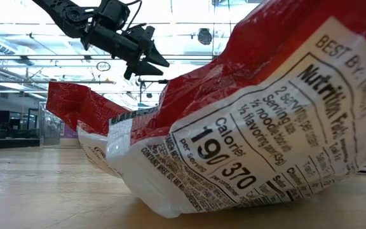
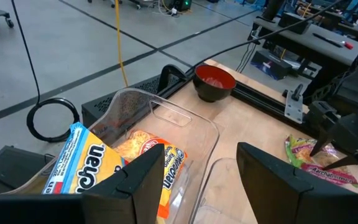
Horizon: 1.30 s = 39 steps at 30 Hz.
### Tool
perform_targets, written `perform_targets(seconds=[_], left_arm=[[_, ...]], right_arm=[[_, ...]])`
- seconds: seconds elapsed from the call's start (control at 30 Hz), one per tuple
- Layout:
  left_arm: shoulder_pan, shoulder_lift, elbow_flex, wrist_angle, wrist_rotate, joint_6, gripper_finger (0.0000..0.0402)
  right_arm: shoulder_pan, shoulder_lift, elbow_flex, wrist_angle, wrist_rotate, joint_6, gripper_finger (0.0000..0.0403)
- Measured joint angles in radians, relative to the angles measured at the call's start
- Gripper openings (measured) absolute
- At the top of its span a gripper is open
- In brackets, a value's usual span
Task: Pick & Place Food Item
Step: Put the green noodle pack into the top right transparent bin
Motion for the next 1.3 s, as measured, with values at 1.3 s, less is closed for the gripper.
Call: perform_targets(seconds=[1.3], left_arm=[[-0.181, 0.001, 0.042, 0.243, -0.085, -0.044, 0.0209]], right_arm=[[0.013, -0.048, 0.092, 0.493, 0.572, -0.624, 0.0000]])
